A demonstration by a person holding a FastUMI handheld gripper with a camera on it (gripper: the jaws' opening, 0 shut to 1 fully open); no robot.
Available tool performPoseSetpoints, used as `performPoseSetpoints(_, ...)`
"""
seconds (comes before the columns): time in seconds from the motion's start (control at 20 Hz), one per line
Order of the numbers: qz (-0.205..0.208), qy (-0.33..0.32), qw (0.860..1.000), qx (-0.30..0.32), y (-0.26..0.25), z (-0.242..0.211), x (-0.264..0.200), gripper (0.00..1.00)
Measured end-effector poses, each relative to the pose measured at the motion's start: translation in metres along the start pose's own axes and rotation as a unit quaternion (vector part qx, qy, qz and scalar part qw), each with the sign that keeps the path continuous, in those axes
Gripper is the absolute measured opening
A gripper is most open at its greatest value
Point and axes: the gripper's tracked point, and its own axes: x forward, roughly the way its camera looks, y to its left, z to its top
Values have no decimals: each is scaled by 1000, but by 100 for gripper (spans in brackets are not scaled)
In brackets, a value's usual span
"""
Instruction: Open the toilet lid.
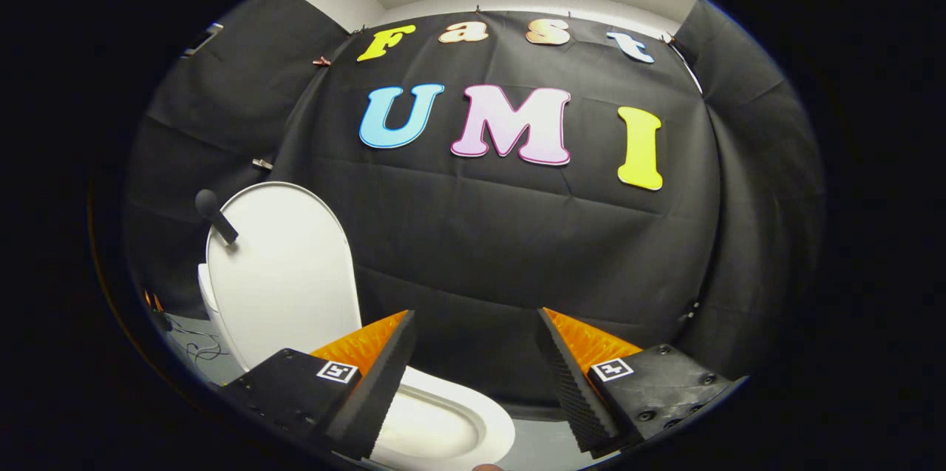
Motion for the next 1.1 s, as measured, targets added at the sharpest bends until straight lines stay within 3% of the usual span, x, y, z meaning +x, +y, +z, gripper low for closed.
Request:
performPoseSetpoints(0.5, 19, 9, 1000, -10, 12, -8, -1, 98)
performPoseSetpoints(1.1, 8, 36, 999, -6, 4, -29, 0, 99)
